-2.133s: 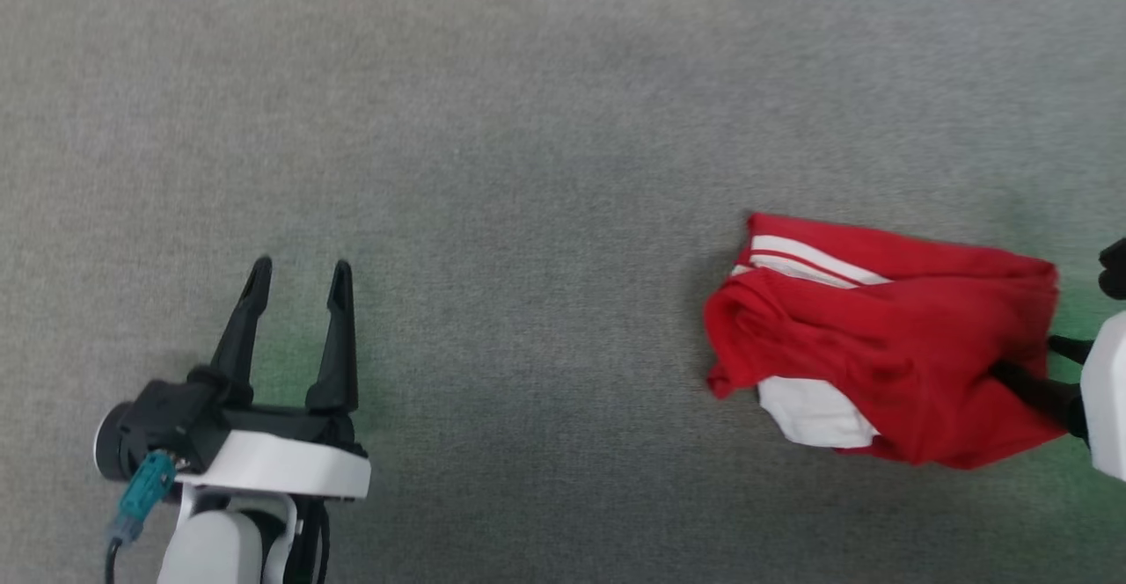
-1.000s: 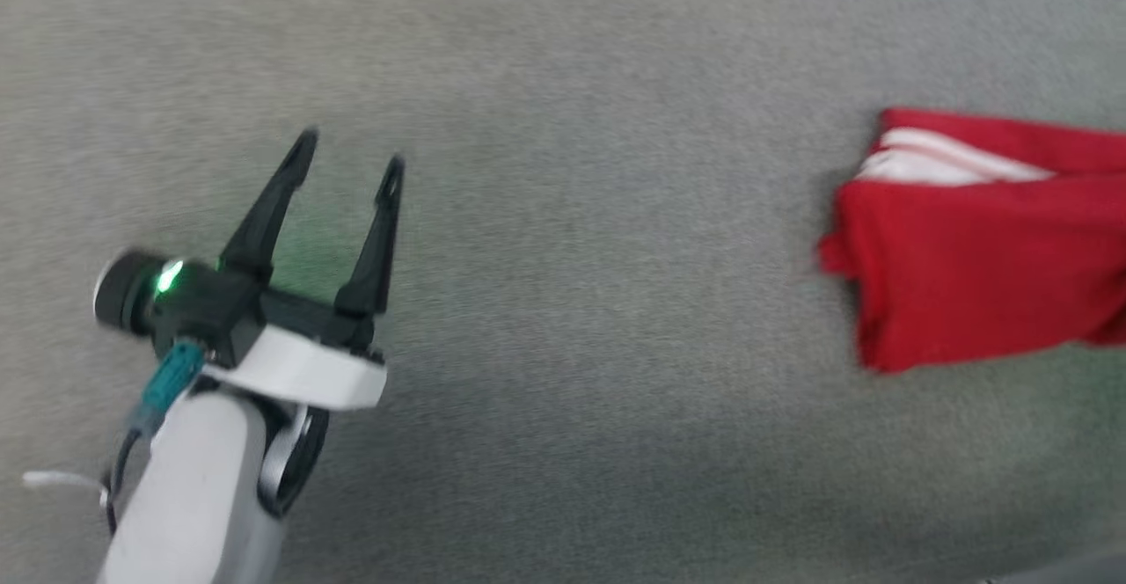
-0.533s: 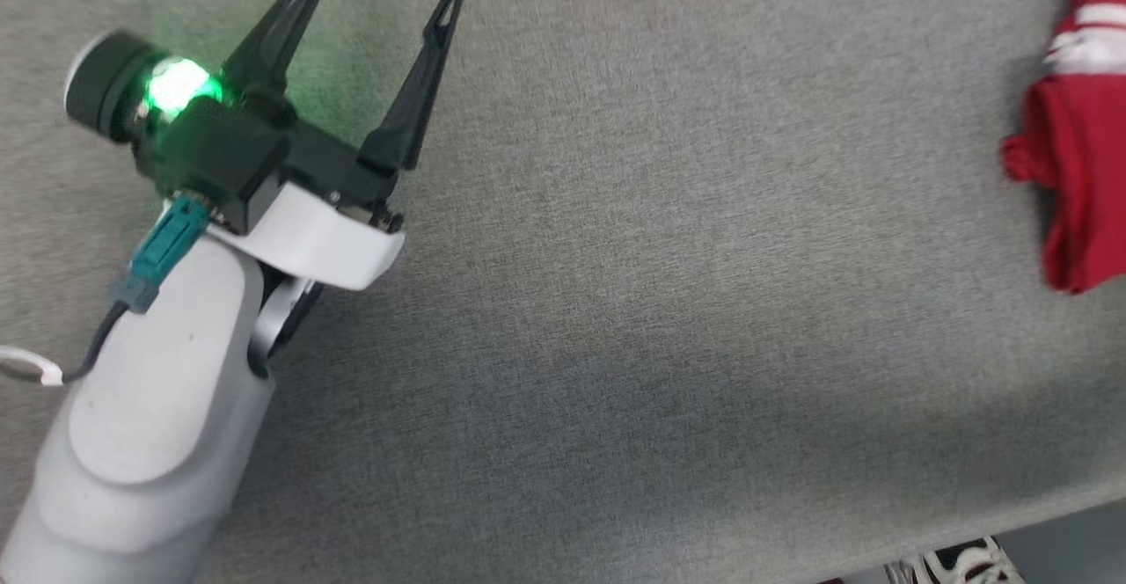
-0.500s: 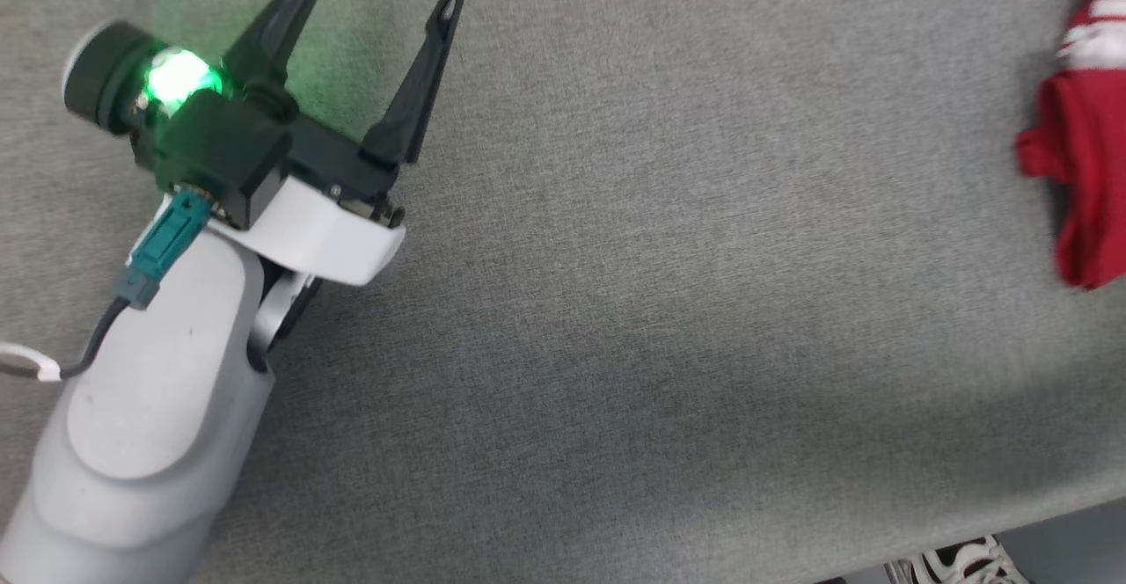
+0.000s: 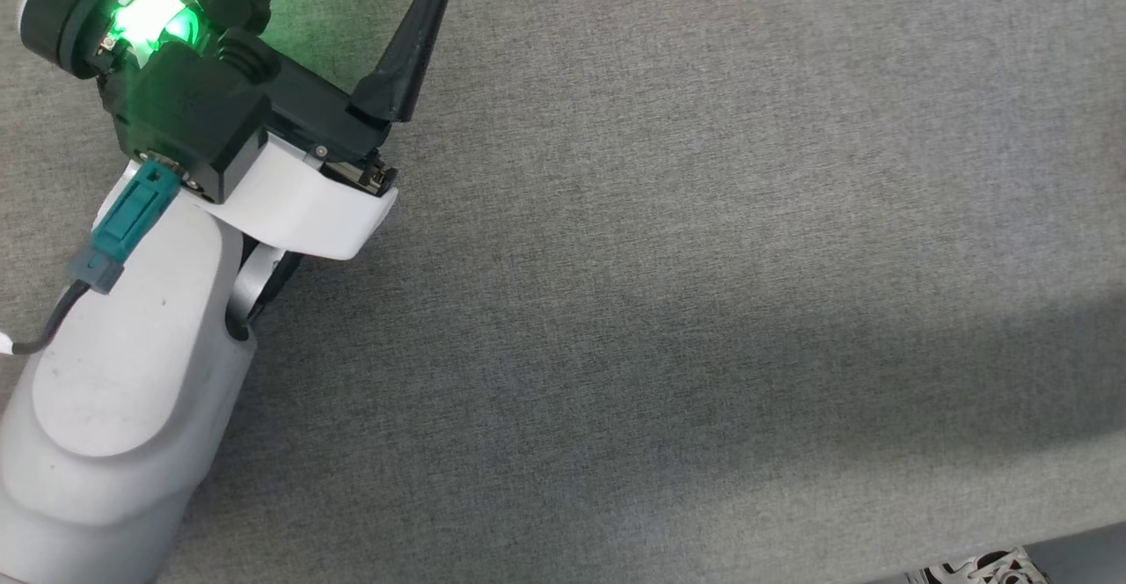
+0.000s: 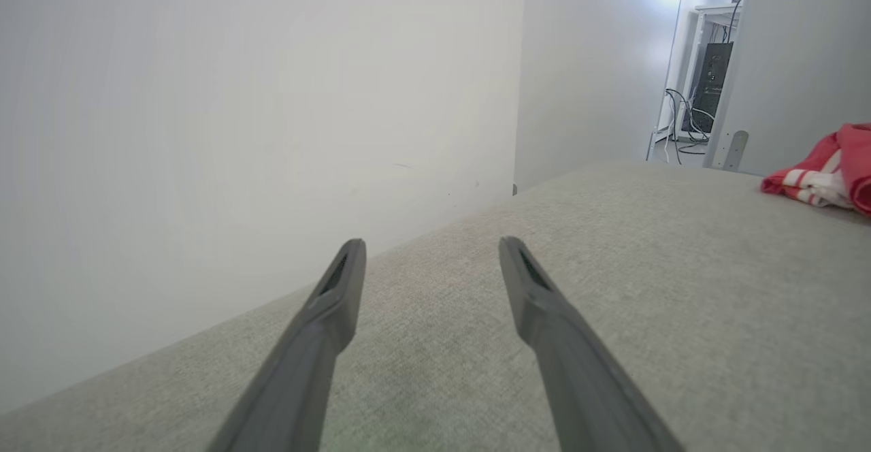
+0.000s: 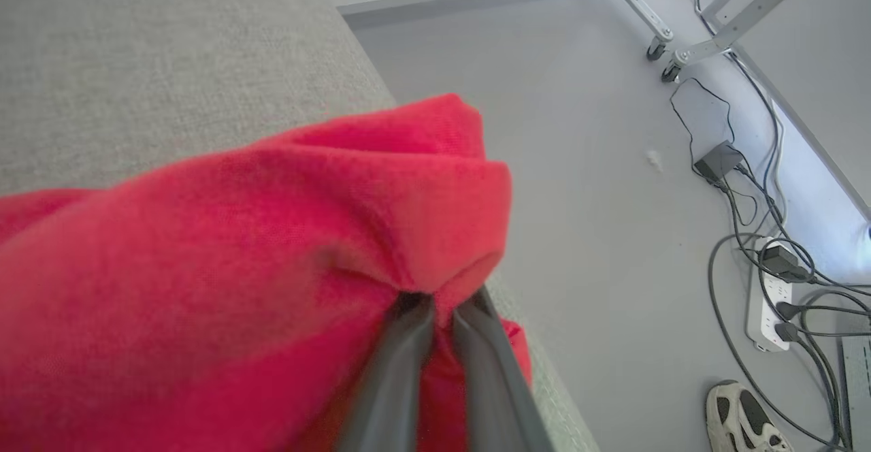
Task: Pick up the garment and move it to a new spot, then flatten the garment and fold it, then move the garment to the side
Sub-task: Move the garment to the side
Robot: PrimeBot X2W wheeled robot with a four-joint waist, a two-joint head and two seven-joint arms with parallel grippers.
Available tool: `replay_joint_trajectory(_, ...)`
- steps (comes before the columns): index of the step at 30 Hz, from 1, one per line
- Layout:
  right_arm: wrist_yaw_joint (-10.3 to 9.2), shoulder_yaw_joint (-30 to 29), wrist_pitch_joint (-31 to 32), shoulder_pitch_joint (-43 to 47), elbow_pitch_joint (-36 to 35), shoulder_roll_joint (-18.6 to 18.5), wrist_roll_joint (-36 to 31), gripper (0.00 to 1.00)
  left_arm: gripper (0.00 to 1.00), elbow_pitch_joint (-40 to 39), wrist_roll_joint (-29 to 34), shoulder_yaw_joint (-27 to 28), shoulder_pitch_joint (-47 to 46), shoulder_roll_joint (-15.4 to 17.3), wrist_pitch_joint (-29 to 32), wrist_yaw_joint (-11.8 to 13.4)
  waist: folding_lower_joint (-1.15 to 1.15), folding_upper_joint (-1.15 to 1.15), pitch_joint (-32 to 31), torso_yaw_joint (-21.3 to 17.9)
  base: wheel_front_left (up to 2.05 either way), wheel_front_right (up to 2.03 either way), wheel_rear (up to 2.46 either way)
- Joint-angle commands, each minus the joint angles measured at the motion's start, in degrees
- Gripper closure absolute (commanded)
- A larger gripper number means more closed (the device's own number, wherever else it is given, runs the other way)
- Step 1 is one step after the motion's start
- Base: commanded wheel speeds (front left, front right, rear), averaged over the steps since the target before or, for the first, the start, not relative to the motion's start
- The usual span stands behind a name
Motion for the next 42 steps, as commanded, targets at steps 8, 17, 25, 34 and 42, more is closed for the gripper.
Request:
replay_joint_trajectory(8, -0.03, 3.1, -2.5, -4.2, 6.5, -0.6, -0.9, 0.75, 0.00, 0.8, 1.0, 1.3, 0.3, -0.6, -0.3, -0.1, 0.00, 0.00, 0.1, 0.7, 0.00, 0.00, 0.00)
replay_joint_trajectory(17, -0.03, 8.7, -5.8, -3.7, 4.7, -2.3, -0.3, 0.00, 0.00, 2.2, -0.7, 4.5, 5.5, -2.4, -0.3, 0.2, 0.00, 0.00, -5.2, 1.3, 0.00, 0.00, 0.00)
replay_joint_trajectory(25, -0.03, 16.8, -6.4, -0.4, -2.8, -2.4, 2.0, 0.00, 0.00, 4.3, -1.9, 9.0, 14.2, -4.9, -0.3, 0.3, 0.00, 0.00, -13.5, 4.5, 0.00, 0.00, 0.00)
replay_joint_trajectory(34, -0.04, 25.6, -7.6, 7.6, -11.8, 0.3, 3.9, 0.00, 0.00, 6.4, -2.6, 14.3, 24.6, -8.2, -0.3, 0.0, 0.00, 0.00, -22.4, 9.6, 0.00, 0.00, 0.00)
replay_joint_trajectory(42, -0.03, 29.0, -12.1, 14.8, -16.8, 1.8, 4.8, 0.00, 0.00, 8.1, -3.0, 18.3, 32.0, -9.5, -0.3, -0.1, 0.00, 0.00, -28.2, 13.0, 0.00, 0.00, 0.00)
